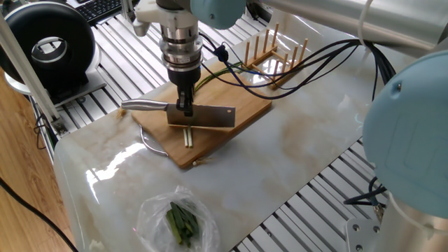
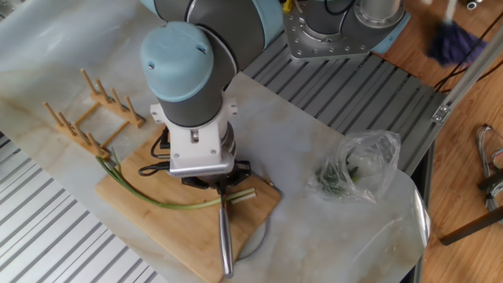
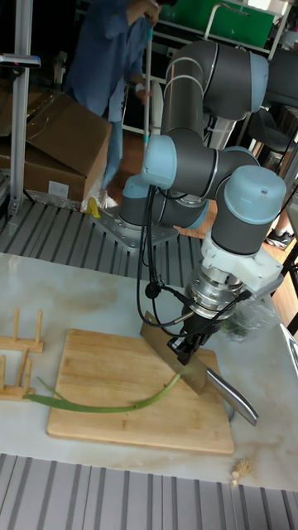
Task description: Chop the green garlic
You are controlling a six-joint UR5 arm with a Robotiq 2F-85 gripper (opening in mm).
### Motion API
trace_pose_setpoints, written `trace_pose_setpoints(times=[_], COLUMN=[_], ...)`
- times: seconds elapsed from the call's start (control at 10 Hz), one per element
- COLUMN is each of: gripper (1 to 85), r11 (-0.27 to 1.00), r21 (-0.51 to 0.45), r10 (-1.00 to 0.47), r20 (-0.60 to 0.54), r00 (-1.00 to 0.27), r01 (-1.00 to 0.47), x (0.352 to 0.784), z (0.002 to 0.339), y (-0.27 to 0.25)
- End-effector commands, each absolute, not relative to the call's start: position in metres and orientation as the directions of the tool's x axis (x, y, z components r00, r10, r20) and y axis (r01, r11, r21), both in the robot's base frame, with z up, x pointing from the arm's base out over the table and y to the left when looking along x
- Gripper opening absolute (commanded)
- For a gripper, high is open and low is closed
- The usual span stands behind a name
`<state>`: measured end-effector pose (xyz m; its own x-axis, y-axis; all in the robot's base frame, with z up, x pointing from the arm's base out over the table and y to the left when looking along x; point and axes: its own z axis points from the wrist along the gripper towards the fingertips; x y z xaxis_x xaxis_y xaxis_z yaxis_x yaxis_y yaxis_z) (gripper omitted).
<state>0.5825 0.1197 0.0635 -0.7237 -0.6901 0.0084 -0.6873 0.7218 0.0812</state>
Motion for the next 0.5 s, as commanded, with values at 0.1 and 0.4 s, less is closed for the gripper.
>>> trace_pose_setpoints(times=[0.1,0.4], gripper=[1.3,1.3], r11=[0.731,0.713], r21=[0.085,0.09], r10=[-0.678,-0.697], r20=[-0.018,-0.013], r00=[-0.735,-0.717], r01=[-0.677,-0.696], x=[0.587,0.587], z=[0.056,0.068], y=[0.126,0.118])
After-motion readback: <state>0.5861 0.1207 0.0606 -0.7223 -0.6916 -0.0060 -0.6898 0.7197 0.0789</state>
